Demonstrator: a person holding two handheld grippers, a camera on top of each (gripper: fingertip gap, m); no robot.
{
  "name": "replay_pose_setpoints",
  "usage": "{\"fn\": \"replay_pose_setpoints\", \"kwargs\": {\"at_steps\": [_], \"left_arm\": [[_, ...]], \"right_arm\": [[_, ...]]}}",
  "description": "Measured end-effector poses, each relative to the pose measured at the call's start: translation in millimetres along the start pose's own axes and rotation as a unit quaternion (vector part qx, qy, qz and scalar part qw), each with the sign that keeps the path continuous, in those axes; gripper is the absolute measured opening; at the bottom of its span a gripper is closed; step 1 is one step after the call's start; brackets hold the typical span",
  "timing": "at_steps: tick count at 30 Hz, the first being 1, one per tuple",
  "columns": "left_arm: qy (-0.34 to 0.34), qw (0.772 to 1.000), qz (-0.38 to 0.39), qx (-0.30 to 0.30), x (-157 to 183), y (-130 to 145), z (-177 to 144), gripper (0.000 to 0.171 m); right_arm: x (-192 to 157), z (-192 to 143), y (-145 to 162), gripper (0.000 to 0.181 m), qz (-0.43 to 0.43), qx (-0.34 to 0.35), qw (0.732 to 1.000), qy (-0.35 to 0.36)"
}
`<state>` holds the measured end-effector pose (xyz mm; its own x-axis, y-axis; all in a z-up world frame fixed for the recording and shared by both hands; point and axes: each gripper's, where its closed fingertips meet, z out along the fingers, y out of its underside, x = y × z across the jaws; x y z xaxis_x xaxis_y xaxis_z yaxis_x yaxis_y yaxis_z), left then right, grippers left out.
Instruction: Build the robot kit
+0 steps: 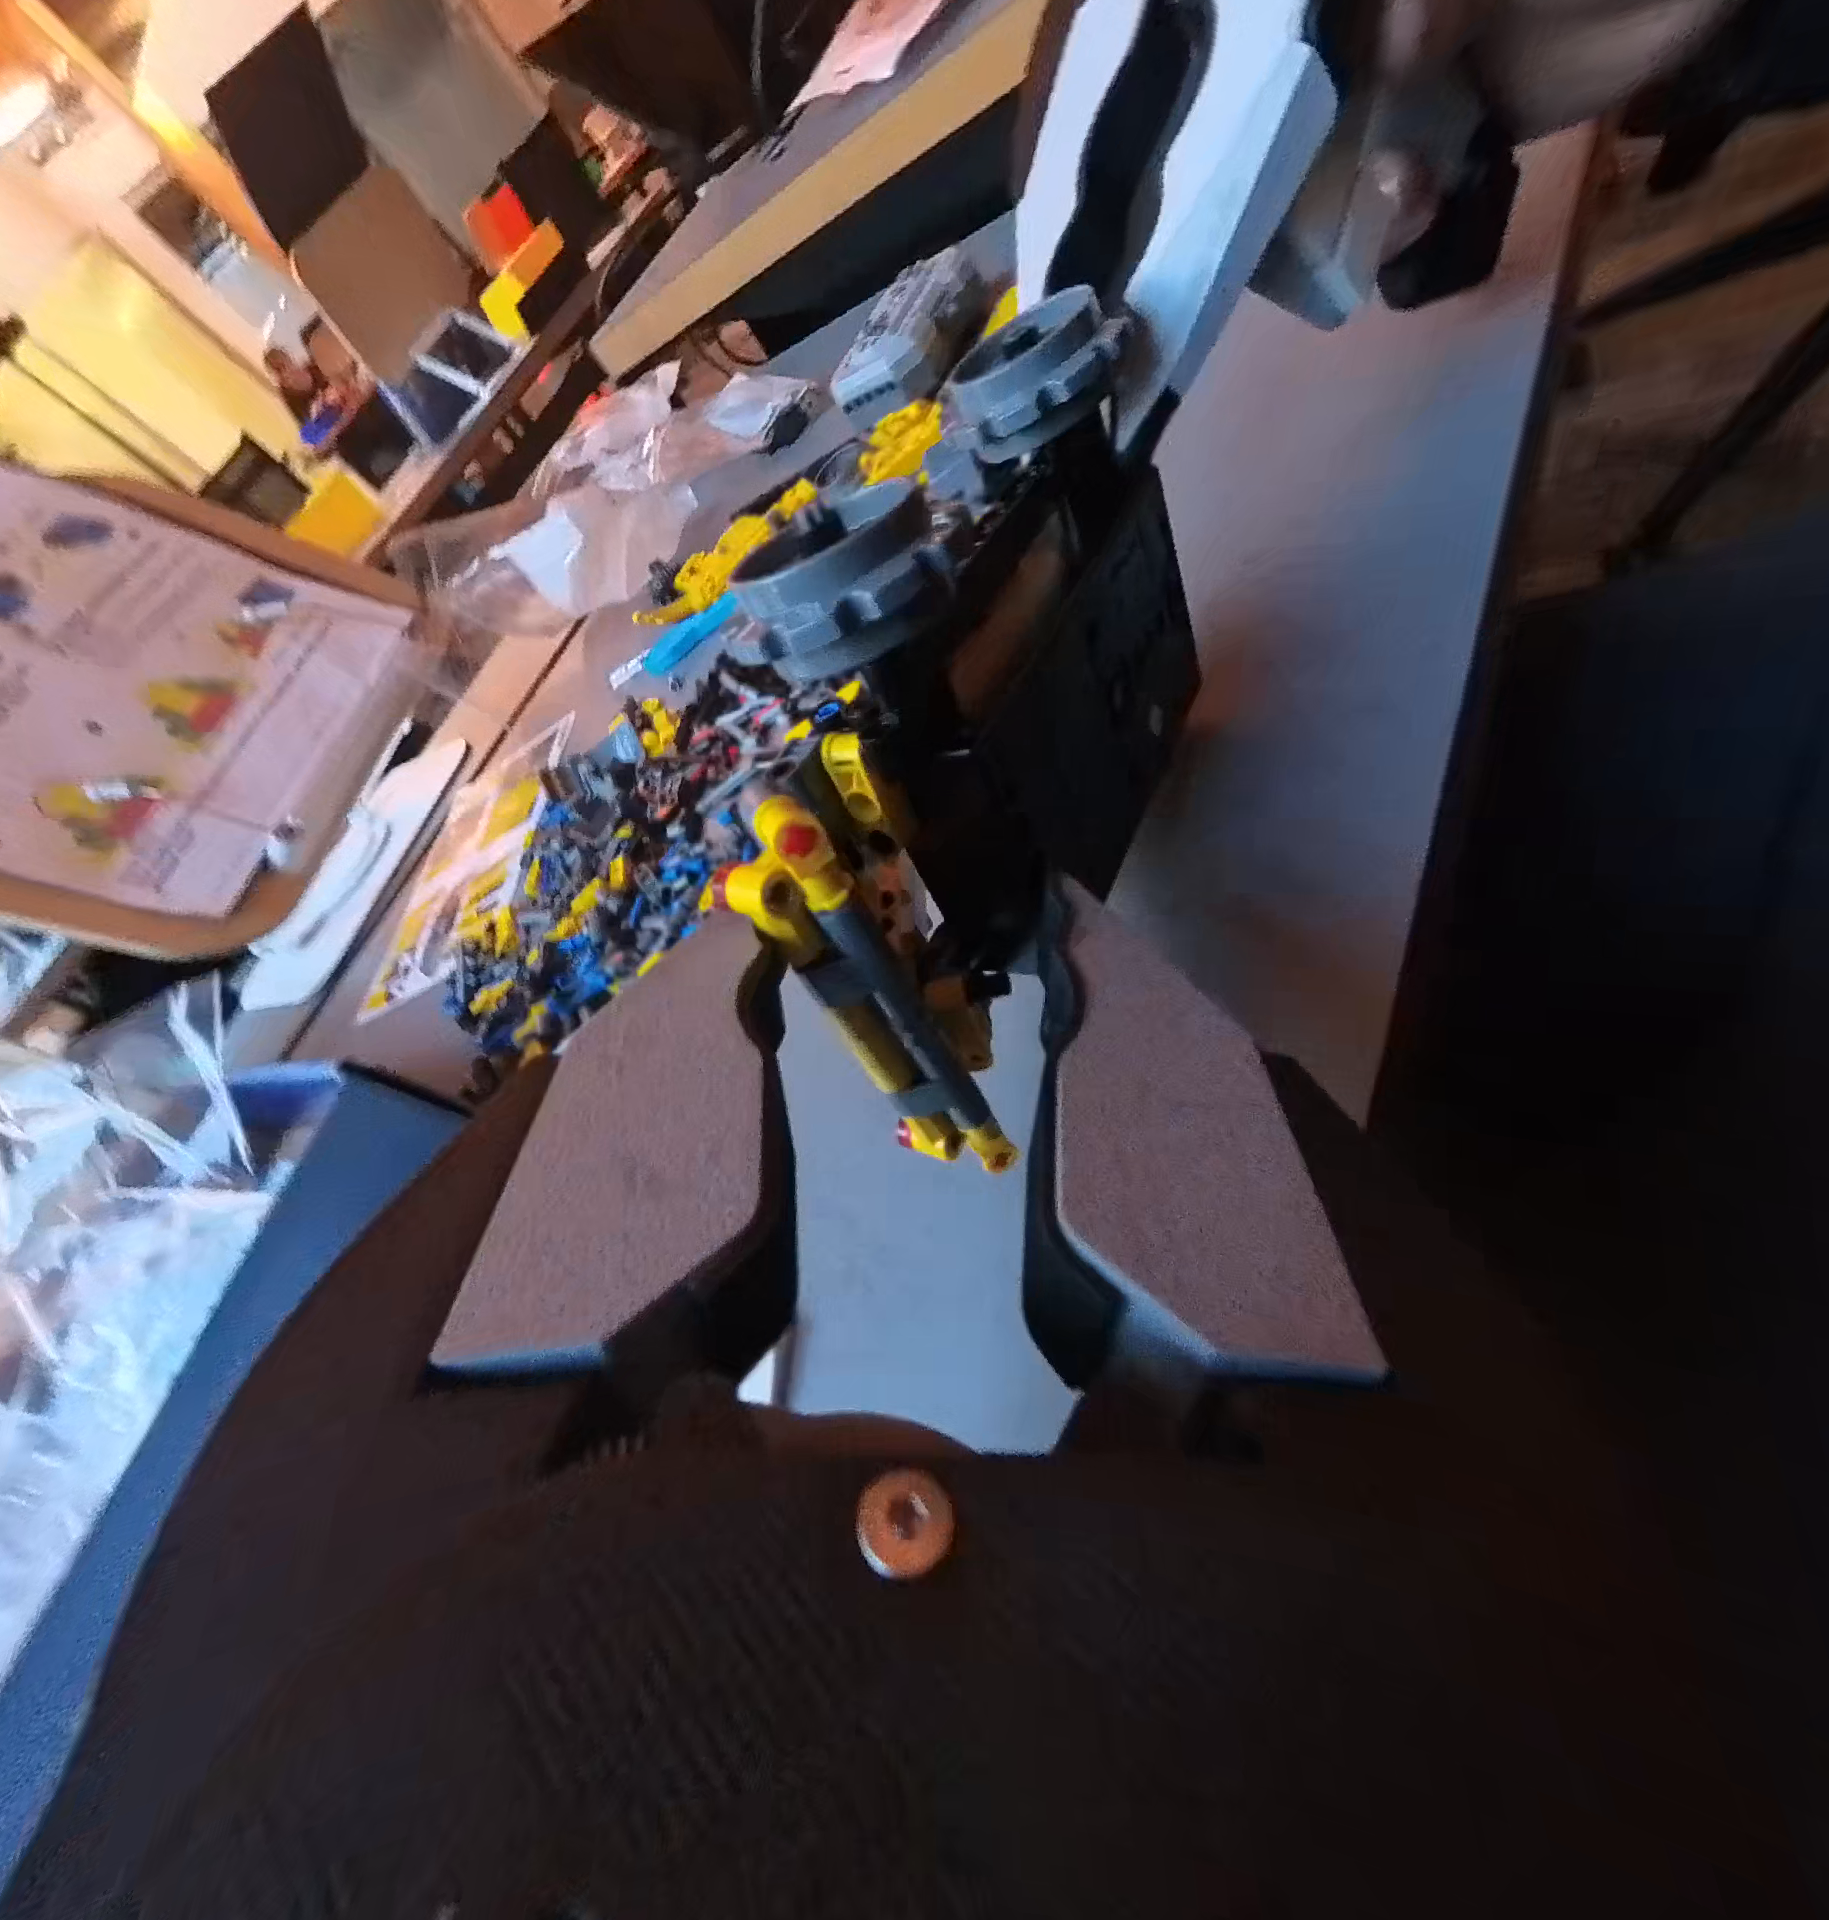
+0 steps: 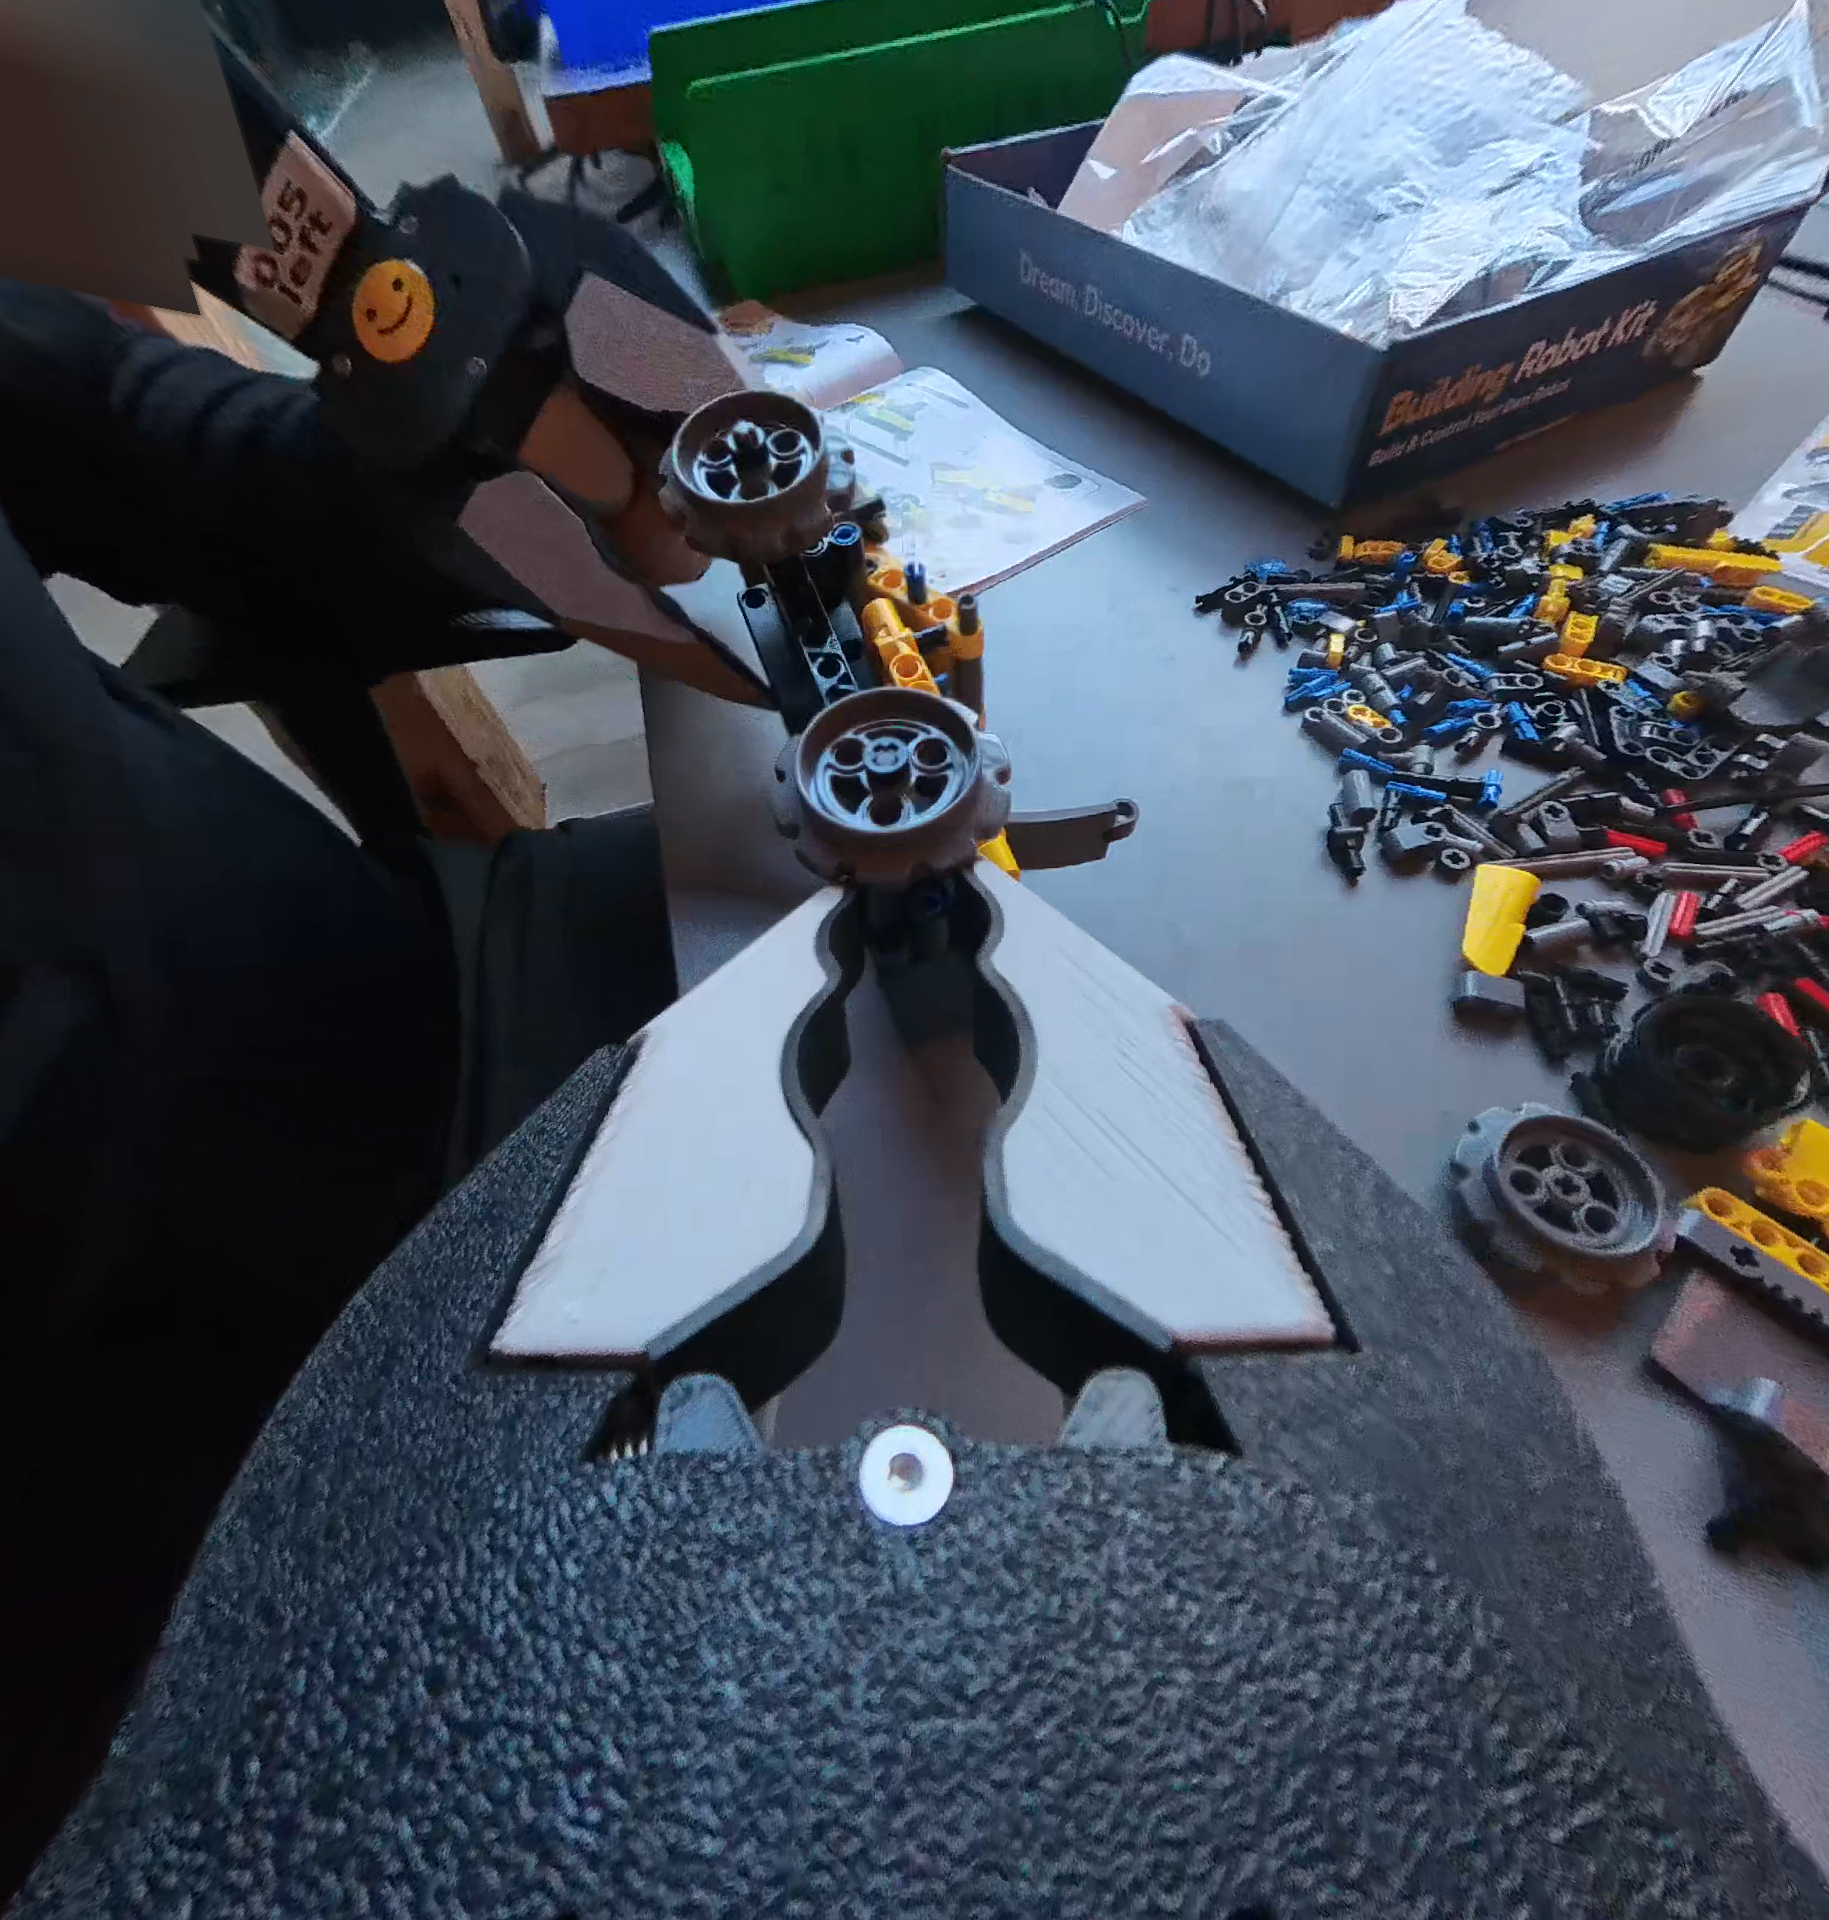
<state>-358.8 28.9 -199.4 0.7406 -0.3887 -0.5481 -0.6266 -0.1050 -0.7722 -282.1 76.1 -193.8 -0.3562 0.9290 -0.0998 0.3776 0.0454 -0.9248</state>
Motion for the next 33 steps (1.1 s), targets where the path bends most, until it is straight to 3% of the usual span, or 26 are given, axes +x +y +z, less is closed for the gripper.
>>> {"fn": "replay_pose_setpoints", "kwargs": {"at_steps": [4, 6, 7, 8, 14, 16, 17, 18, 19, 22, 24, 26, 29, 33], "left_arm": [[0.02, 0.999, 0.037, 0.004, 1, -5, 2, 0.045], [0.054, 0.998, -0.023, -0.013, 5, 1, 6, 0.044], [0.065, 0.996, -0.051, -0.016, 5, 4, 9, 0.044], [0.065, 0.996, -0.056, -0.009, 4, 6, 10, 0.044], [0.043, 0.986, 0.141, 0.084, 8, -9, 13, 0.042], [0.062, 0.983, 0.146, 0.091, 8, -11, 21, 0.042], [0.072, 0.982, 0.153, 0.082, 7, -8, 28, 0.04], [0.064, 0.982, 0.167, 0.062, -1, -2, 37, 0.023], [0.07, 0.977, 0.195, 0.042, -3, 5, 47, 0.036], [0.091, 0.966, 0.237, -0.053, -12, 33, 73, 0.041], [0.068, 0.959, 0.247, -0.118, -30, 46, 84, 0.042], [0.055, 0.962, 0.23, -0.137, -43, 47, 82, 0.042], [0.042, 0.979, 0.134, -0.148, -55, 44, 62, 0.047], [0.131, 0.985, -0.057, -0.096, -14, 25, 16, 0.06]], "right_arm": [[-13, -9, 9, 0.029, -0.029, -0.015, 0.999, 0.004], [-17, -9, 13, 0.032, -0.048, -0.03, 0.998, 0.016], [-22, -9, 14, 0.048, -0.055, -0.03, 0.998, 0.009], [-21, -8, 17, 0.052, -0.056, -0.034, 0.998, 0.017], [-8, 1, 40, 0.06, -0.075, -0.079, 0.991, 0.076], [-11, 4, 37, 0.039, -0.113, -0.081, 0.985, 0.1], [-8, 4, 38, 0.038, -0.133, -0.096, 0.978, 0.126], [-4, 2, 39, 0.038, -0.15, -0.116, 0.969, 0.158], [-1, 0, 41, 0.038, -0.168, -0.133, 0.959, 0.188], [10, -12, 52, 0.038, -0.232, -0.209, 0.902, 0.3], [11, -17, 57, 0.038, -0.255, -0.248, 0.865, 0.353], [6, -16, 60, 0.039, -0.257, -0.271, 0.847, 0.38], [-3, -11, 61, 0.04, -0.253, -0.287, 0.835, 0.396], [-10, -8, 62, 0.042, -0.205, -0.292, 0.85, 0.388]]}}
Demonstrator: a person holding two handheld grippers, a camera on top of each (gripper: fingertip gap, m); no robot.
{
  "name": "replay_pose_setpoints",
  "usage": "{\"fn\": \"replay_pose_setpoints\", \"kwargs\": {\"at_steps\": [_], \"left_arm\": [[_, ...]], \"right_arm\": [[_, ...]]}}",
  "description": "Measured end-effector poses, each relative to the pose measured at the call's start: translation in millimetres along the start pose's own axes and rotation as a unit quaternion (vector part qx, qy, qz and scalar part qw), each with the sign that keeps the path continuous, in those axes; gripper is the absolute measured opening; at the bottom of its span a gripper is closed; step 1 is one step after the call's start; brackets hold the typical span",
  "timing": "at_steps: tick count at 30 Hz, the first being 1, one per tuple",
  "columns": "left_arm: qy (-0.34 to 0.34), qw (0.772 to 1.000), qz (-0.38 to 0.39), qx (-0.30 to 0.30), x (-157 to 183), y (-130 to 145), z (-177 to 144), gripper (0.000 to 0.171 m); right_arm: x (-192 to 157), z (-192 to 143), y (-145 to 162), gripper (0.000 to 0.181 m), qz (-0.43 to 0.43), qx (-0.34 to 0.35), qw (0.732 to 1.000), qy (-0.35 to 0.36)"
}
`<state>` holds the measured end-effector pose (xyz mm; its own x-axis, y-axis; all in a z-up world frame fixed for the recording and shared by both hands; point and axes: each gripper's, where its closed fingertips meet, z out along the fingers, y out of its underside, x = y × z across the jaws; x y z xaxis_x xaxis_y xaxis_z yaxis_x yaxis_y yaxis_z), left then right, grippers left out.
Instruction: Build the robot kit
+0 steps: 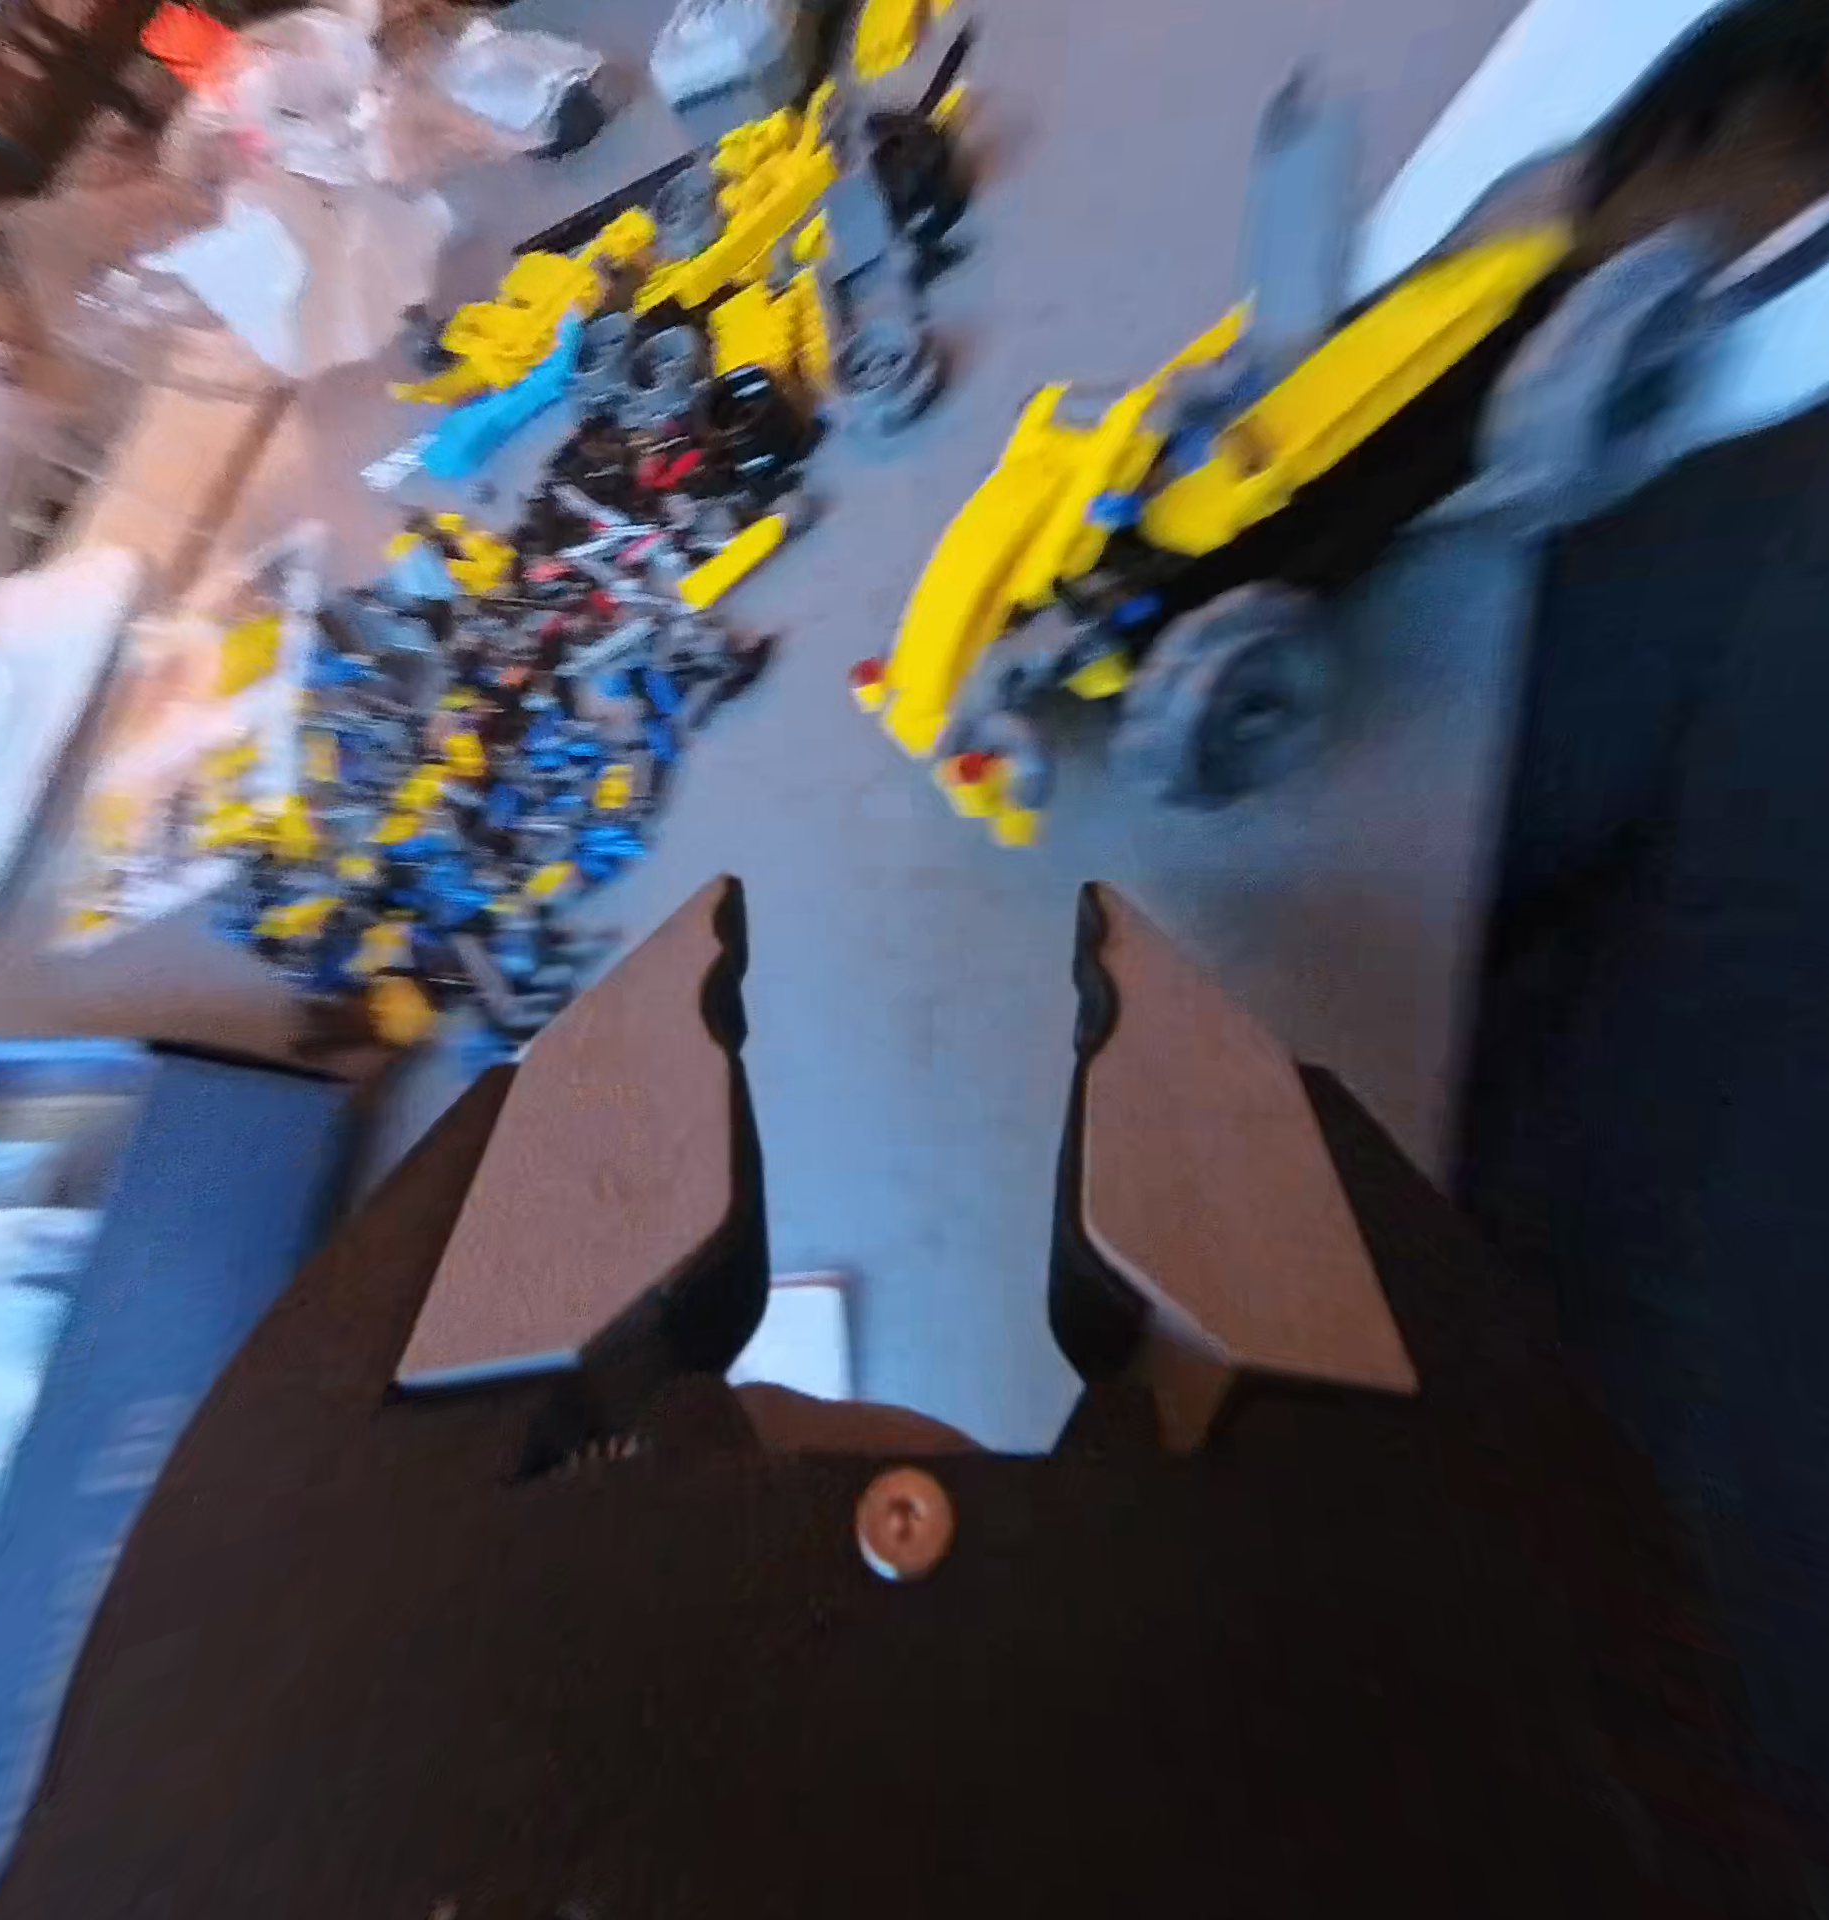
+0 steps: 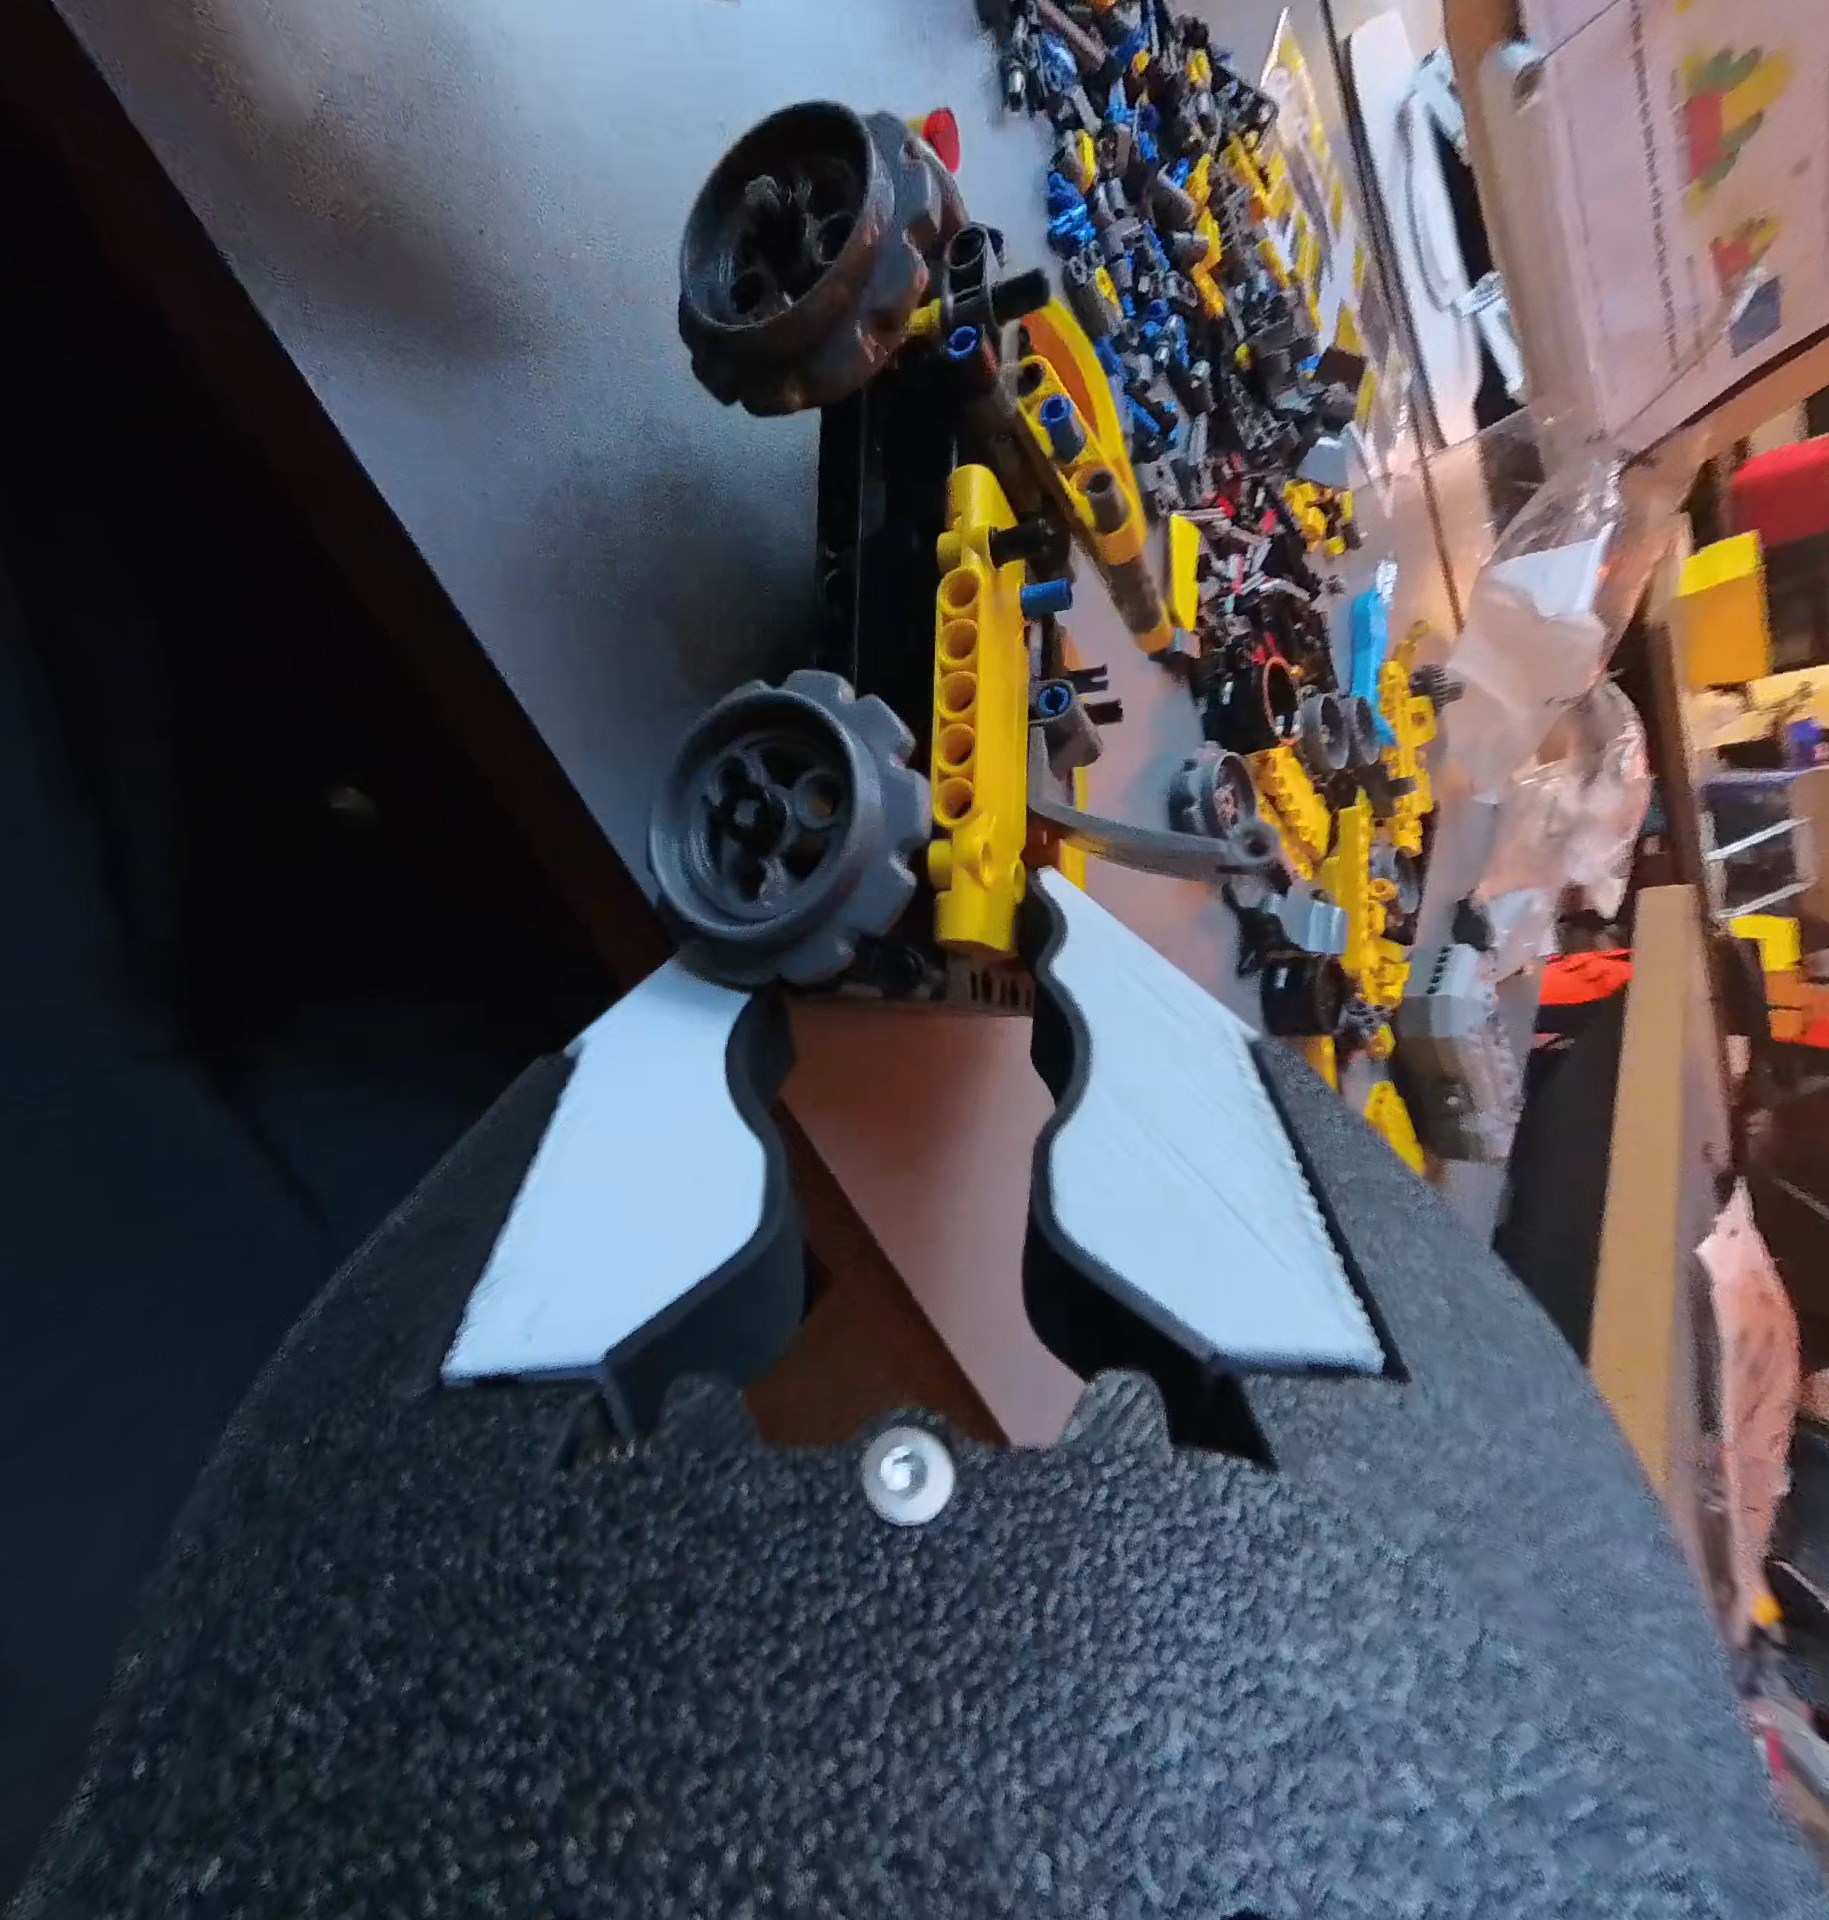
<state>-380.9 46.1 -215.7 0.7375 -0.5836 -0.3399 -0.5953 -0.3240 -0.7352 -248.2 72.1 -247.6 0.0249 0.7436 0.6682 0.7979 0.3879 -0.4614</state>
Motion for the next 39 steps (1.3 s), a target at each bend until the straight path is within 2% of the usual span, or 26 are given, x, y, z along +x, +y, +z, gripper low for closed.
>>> {"fn": "replay_pose_setpoints", "kwargs": {"at_steps": [2, 3, 7, 9, 10, 12, 14, 15, 17, 18, 21, 22, 24, 26, 28, 30, 31, 33, 36, 38, 39], "left_arm": [[0.036, 0.998, -0.049, 0.034, 30, -9, -11, 0.065], [0.024, 0.998, -0.052, 0.039, 35, -11, -10, 0.066], [-0.038, 0.999, -0.008, -0.007, 31, -2, 17, 0.074], [-0.056, 0.998, -0.015, -0.025, 21, 5, 28, 0.075], [-0.074, 0.997, -0.018, -0.031, 12, 10, 31, 0.076], [-0.112, 0.992, -0.036, -0.048, -8, 21, 35, 0.071], [-0.172, 0.981, -0.067, -0.062, -36, 29, 30, 0.062], [-0.181, 0.978, -0.084, -0.063, -42, 30, 26, 0.062], [-0.148, 0.981, -0.117, -0.051, -33, 26, 18, 0.061], [-0.131, 0.981, -0.132, -0.046, -25, 22, 11, 0.061], [-0.045, 0.985, -0.163, -0.03, 20, 11, -9, 0.074], [-0.023, 0.985, -0.173, -0.018, 34, 7, -15, 0.076], [-0.009, 0.981, -0.193, 0.003, 50, 2, -22, 0.075], [-0.02, 0.982, -0.189, -0.006, 57, 11, -19, 0.077], [-0.061, 0.983, -0.168, -0.046, 43, 35, -16, 0.078], [-0.15, 0.971, -0.17, -0.08, 5, 61, -28, 0.08], [-0.187, 0.963, -0.175, -0.088, -12, 71, -38, 0.078], [-0.191, 0.955, -0.216, -0.071, -20, 75, -53, 0.077], [-0.082, 0.957, -0.279, -0.008, 17, 55, -52, 0.074], [-0.042, 0.958, -0.284, -0.007, 39, 47, -38, 0.075], [-0.034, 0.96, -0.277, -0.017, 48, 45, -29, 0.073]], "right_arm": [[-3, -2, -3, 0.044, -0.002, -0.005, 1.0, -0.019], [-6, -4, -7, 0.046, -0.018, -0.002, 0.999, -0.032], [-27, -15, -22, 0.051, -0.114, 0.013, 0.988, -0.105], [-29, -24, -28, 0.06, -0.139, 0.033, 0.982, -0.122], [-32, -31, -31, 0.062, -0.139, 0.048, 0.979, -0.143], [-29, -43, -34, 0.056, -0.118, 0.084, 0.976, -0.165], [-12, -42, -29, 0.04, -0.05, 0.108, 0.976, -0.182], [-2, -35, -21, 0.042, -0.001, 0.102, 0.976, -0.194], [6, -18, -5, 0.067, 0.092, 0.072, 0.961, -0.249], [3, -13, 1, 0.07, 0.12, 0.058, 0.947, -0.291], [1, 4, 11, 0.075, 0.136, 0.046, 0.935, -0.325], [-8, 2, 11, 0.069, 0.139, 0.04, 0.923, -0.357], [-24, -3, -2, 0.058, 0.156, 0.045, 0.906, -0.391], [-42, -12, -25, 0.065, 0.145, 0.06, 0.903, -0.399], [-68, -29, -62, 0.062, 0.118, 0.111, 0.891, -0.424], [-80, -36, -83, 0.052, 0.098, 0.136, 0.888, -0.428], [-74, -36, -87, 0.049, 0.101, 0.145, 0.891, -0.418], [-45, -29, -83, 0.051, 0.139, 0.157, 0.896, -0.391], [2, -4, -54, 0.067, 0.203, 0.14, 0.897, -0.367], [18, 15, -41, 0.081, 0.213, 0.131, 0.894, -0.371], [23, 24, -40, 0.081, 0.208, 0.141, 0.894, -0.372]]}}
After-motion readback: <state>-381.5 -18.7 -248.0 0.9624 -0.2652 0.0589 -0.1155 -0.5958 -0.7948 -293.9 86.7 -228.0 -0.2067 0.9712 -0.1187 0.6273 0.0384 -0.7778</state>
